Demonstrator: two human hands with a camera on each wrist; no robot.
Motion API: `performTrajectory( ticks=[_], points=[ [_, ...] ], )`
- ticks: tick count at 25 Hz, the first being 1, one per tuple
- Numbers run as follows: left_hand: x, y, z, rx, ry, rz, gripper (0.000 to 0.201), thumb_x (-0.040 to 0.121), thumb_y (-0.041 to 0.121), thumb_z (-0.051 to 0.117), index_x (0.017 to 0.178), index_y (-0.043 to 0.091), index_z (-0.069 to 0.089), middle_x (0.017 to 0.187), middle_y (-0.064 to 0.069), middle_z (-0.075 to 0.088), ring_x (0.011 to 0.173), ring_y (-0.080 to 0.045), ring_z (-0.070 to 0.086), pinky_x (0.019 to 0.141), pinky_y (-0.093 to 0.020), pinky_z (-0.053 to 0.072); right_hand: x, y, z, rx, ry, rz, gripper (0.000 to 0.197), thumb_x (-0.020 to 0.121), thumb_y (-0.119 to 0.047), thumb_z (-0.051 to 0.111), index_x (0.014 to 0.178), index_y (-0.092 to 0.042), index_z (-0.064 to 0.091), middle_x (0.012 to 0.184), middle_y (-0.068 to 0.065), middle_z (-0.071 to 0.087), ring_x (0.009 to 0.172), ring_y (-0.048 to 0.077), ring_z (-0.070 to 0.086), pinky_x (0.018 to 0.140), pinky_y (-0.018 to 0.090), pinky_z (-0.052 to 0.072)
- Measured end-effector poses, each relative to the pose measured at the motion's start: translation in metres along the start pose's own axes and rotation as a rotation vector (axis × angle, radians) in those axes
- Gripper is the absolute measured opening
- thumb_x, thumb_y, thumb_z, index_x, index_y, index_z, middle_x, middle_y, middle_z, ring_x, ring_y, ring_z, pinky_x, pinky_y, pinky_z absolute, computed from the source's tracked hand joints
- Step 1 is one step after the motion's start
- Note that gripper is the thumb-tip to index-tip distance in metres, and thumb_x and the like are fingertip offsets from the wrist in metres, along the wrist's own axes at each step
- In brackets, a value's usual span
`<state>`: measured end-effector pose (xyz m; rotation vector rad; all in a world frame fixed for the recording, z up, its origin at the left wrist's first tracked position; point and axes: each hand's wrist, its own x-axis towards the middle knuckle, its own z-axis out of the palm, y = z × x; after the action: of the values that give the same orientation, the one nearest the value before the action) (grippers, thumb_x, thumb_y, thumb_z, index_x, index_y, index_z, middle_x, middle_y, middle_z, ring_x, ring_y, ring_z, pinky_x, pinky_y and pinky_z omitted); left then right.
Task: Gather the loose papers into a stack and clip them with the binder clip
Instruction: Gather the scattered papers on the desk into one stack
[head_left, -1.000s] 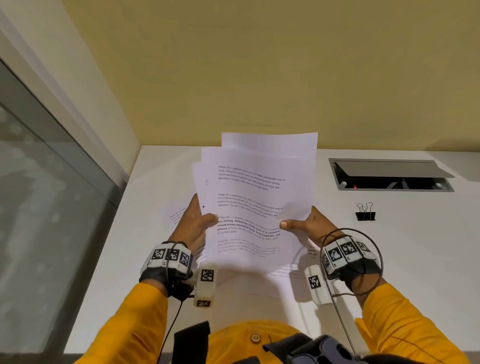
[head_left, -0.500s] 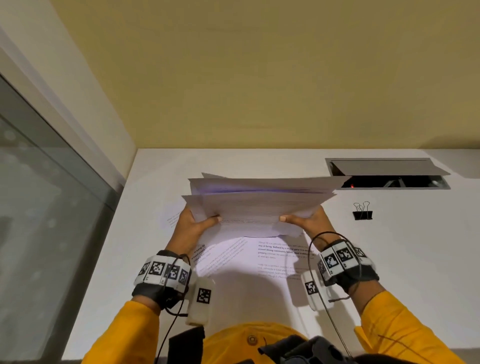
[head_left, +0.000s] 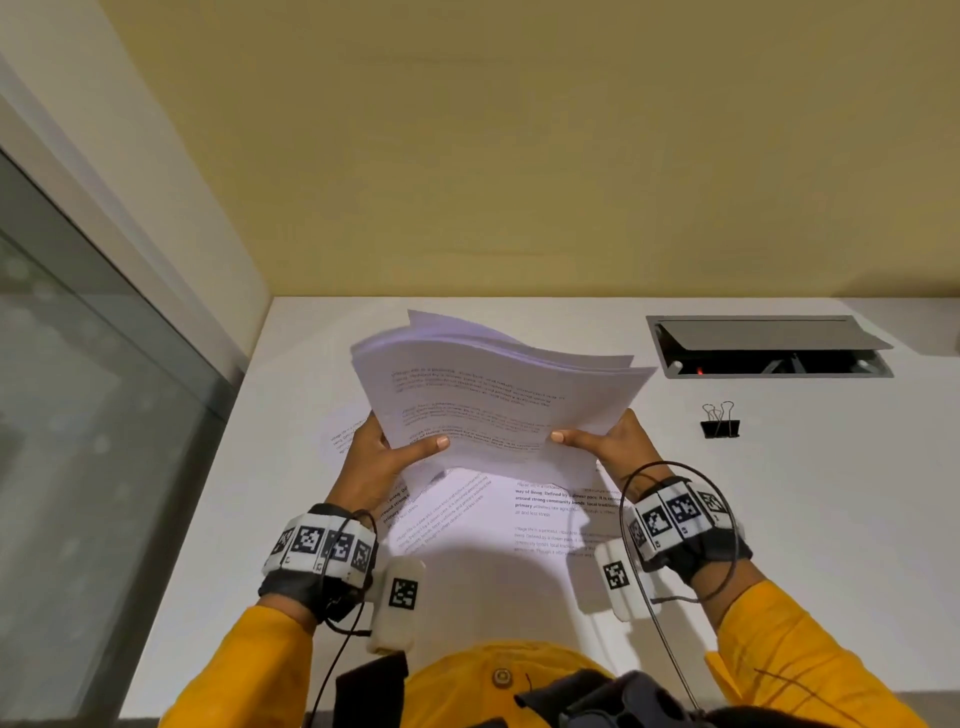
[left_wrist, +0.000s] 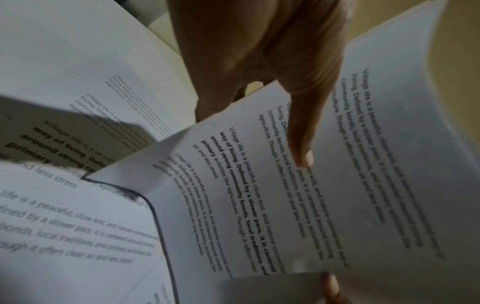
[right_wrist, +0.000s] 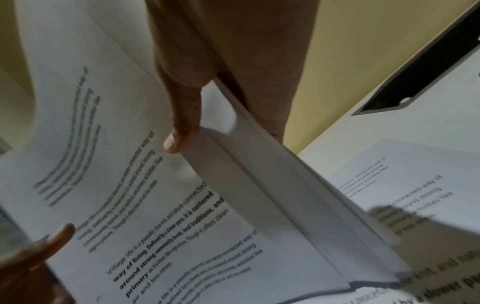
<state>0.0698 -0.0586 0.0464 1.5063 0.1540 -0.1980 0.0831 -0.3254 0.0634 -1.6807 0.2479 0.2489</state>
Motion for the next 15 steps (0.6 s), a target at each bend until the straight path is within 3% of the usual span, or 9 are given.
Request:
performTrajectory(
  ticks=[3, 7, 10, 12, 15],
  points=[
    [-0.005, 0.001, -0.002, -0.094, 0.006, -0.007, 0.047, 0.059, 0.009, 0.084, 0.100, 0.024, 0.066, 0.106, -0.009, 0.070, 0.100, -0.023, 0.067, 0.073, -0.029, 0.058, -0.005, -0.006, 0.000, 0.022, -0.044, -0.009, 0.053, 0.046, -0.020, 0.089, 0.091, -0.029, 0.061, 0.108, 0.009, 0.068, 0.105, 0.026, 0.063, 0.097, 0.047, 0.048],
    [-0.006, -0.004, -0.003, -0.001, 0.015, 0.033, 0.075, 0.049, 0.027, 0.087, 0.117, 0.020, 0.057, 0.113, -0.009, 0.066, 0.106, -0.021, 0.063, 0.082, -0.031, 0.056, -0.009, -0.006, 0.000, -0.044, -0.039, -0.054, 0.048, 0.061, -0.002, 0.081, 0.090, -0.031, 0.056, 0.097, -0.006, 0.065, 0.094, 0.009, 0.061, 0.094, 0.039, 0.049],
    [-0.002, -0.006, -0.007, 0.014, 0.054, 0.062, 0.085, 0.050, 0.025, 0.088, 0.125, 0.014, 0.049, 0.118, -0.011, 0.064, 0.109, -0.021, 0.062, 0.085, -0.035, 0.056, -0.012, -0.006, -0.001, -0.011, 0.013, -0.047, 0.044, 0.064, -0.003, 0.080, 0.089, -0.031, 0.057, 0.099, 0.000, 0.067, 0.095, 0.016, 0.063, 0.094, 0.039, 0.048],
    [-0.001, -0.006, -0.010, 0.004, 0.028, 0.068, 0.082, 0.052, 0.018, 0.087, 0.125, 0.010, 0.050, 0.116, -0.013, 0.065, 0.105, -0.021, 0.065, 0.077, -0.030, 0.058, -0.013, -0.004, -0.002, -0.039, -0.037, -0.045, 0.041, 0.066, -0.005, 0.078, 0.091, -0.030, 0.059, 0.109, 0.010, 0.067, 0.104, 0.026, 0.063, 0.096, 0.042, 0.048],
    [-0.003, -0.005, -0.009, 0.024, -0.019, 0.017, 0.072, 0.045, 0.025, 0.088, 0.111, 0.014, 0.061, 0.105, -0.005, 0.071, 0.096, -0.017, 0.069, 0.070, -0.024, 0.058, -0.012, 0.002, -0.002, -0.094, -0.070, -0.001, 0.042, 0.061, -0.007, 0.082, 0.093, -0.025, 0.062, 0.108, 0.008, 0.069, 0.100, 0.021, 0.064, 0.095, 0.044, 0.050]
  ],
)
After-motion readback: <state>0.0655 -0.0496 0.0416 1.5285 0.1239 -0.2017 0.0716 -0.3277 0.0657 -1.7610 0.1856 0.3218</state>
